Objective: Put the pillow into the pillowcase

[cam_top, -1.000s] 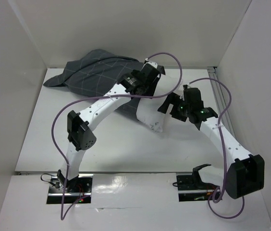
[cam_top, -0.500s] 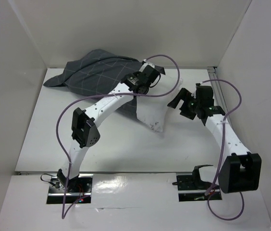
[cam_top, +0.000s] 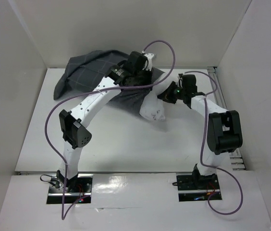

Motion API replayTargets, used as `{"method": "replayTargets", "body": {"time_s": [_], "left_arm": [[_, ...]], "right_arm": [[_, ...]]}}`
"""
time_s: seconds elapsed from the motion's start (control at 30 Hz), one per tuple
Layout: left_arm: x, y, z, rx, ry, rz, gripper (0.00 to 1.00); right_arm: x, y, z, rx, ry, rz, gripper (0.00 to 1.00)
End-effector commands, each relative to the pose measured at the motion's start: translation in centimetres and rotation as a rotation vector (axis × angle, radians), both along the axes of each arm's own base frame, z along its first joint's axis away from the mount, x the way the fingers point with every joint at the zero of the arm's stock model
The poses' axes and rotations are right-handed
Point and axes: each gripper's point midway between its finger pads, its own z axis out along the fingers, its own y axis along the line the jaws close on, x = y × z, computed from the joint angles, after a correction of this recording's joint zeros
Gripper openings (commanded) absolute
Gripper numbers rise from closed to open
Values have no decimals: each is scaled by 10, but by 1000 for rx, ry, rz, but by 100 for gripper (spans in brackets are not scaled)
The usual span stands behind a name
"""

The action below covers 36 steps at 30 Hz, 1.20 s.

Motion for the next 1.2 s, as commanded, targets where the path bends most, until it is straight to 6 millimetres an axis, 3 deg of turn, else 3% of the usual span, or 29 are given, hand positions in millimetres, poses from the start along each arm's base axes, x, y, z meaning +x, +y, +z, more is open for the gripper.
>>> {"method": "replayTargets", "body": {"time_s": [0.0,0.03,0.07,0.13,0.2,0.23,0.3,0.33,0.4,0.43,0.47,0.5,0.53,0.6,0.77,0.83,0.87,0.9,0.93,1.0,1.03,1.1,1.17], "left_arm": [[-84,-74,110,-528,133,-504,0],[-93,-77,126,-580,138,-556,0],[-105,-84,152,-644,87,-624,0],[-130,-75,192,-730,63,-695,0],[-144,-70,217,-785,24,-753,0],[-146,-70,220,-793,28,-768,0],[-154,-62,228,-810,43,-788,0],[-156,-62,224,-813,61,-793,0],[-172,-59,230,-834,77,-820,0],[-178,-63,221,-850,113,-822,0],[-194,-55,235,-870,91,-842,0],[-196,-52,236,-880,90,-831,0],[-200,-53,227,-875,107,-823,0],[-209,-44,230,-872,99,-816,0],[-175,-36,175,-776,150,-673,0],[-164,-36,151,-725,184,-626,17],[-153,-37,140,-701,197,-599,44],[-148,-32,135,-668,199,-584,59],[-147,-33,123,-650,243,-567,67],[-137,-30,120,-603,217,-554,85],[-132,-26,118,-578,208,-538,89],[-121,-11,114,-502,186,-489,91],[-104,4,106,-436,159,-410,69]], "right_arm": [[11,70,131,127,-324,141,0],[2,72,158,139,-386,152,0],[-1,70,173,146,-412,137,0],[-14,60,209,148,-488,88,0],[-25,66,203,130,-489,76,0],[-29,70,199,129,-491,78,0],[-31,80,155,110,-410,74,0],[-31,93,116,96,-365,93,0],[-24,99,78,100,-301,67,0],[-21,107,50,127,-262,60,0],[-20,110,41,151,-248,61,0],[-19,113,36,190,-223,51,0],[-19,116,32,222,-234,55,0],[-23,119,36,260,-243,70,0],[-46,110,51,247,-258,57,0],[-58,110,51,247,-251,69,0],[-70,110,48,238,-233,73,0],[-79,111,56,239,-250,72,0],[-82,108,45,222,-222,59,0],[-103,99,37,199,-196,43,0],[-107,94,34,189,-195,25,0],[-125,86,27,162,-180,23,0],[-128,78,22,100,-205,22,0]]}}
